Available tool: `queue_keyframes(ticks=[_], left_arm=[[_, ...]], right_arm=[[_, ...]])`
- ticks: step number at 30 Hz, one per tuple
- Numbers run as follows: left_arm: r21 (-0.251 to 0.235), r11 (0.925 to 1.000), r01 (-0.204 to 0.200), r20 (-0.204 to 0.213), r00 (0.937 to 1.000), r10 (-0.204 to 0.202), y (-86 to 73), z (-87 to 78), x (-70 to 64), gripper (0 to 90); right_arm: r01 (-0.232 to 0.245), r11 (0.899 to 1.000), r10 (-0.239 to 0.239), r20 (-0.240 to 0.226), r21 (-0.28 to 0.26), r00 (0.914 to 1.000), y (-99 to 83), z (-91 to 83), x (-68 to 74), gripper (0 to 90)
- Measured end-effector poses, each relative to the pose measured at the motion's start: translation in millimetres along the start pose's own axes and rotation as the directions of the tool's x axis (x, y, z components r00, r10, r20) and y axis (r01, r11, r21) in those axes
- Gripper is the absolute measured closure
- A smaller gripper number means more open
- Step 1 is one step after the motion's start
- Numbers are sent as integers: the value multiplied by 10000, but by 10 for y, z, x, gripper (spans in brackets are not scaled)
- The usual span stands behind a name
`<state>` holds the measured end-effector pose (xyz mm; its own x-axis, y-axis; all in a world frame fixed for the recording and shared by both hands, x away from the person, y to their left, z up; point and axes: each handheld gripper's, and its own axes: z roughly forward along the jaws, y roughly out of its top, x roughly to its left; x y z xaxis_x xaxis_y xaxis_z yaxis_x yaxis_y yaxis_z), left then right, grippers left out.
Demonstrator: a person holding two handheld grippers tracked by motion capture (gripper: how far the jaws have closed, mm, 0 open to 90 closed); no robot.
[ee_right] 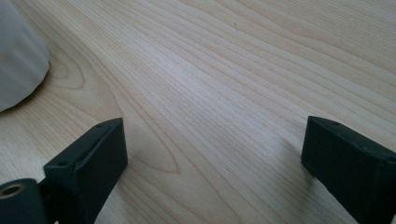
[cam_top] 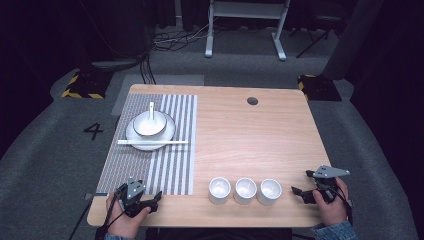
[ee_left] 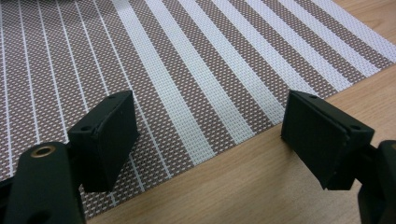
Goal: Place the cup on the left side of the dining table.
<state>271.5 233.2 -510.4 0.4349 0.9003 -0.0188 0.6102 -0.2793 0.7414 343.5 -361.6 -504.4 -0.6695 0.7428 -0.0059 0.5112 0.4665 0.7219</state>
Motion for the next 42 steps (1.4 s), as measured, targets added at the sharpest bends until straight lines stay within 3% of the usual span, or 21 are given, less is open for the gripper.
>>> queue_keyframes(ticks=[7,15,16,17,18,21,25,29,34,42], left_arm=[[47,10000,15,20,10000,-15,4,-1,-1,188],[674,9977,-7,-7,10000,8,70,-46,-43,213],[1009,9944,-316,-68,9995,324,90,-67,-60,198],[1009,9944,-316,-68,9995,324,90,-67,-60,202],[1255,9899,-655,-112,9977,674,129,-106,-93,208],[1124,9918,-604,15,9982,606,174,-155,-125,209],[554,9976,-412,456,9982,387,259,-262,-176,211],[408,9978,-516,468,9977,496,309,-326,-211,212],[-255,9991,-337,696,9969,354,389,-464,-247,224],[-671,9967,-459,876,9948,517,480,-617,-315,228]], right_arm=[[27,10000,-27,19,-6,10000,0,-2,2,73],[69,10000,-69,-12,-65,10000,-2,-3,6,86],[91,10000,-91,-22,-41,10000,-2,-5,4,88],[91,10000,-91,-22,-41,10000,-2,-5,4,88],[89,10000,-89,-35,-39,10000,-2,-6,5,90],[83,9999,-83,-45,-59,10000,-2,-5,7,91],[84,9999,-84,-47,-58,10000,-2,-5,6,91],[90,9999,-91,-51,-60,9999,-2,-6,6,91],[80,9999,-80,-42,-63,10000,-2,-5,7,91],[81,9999,-81,-46,-64,10000,-2,-5,7,92]])
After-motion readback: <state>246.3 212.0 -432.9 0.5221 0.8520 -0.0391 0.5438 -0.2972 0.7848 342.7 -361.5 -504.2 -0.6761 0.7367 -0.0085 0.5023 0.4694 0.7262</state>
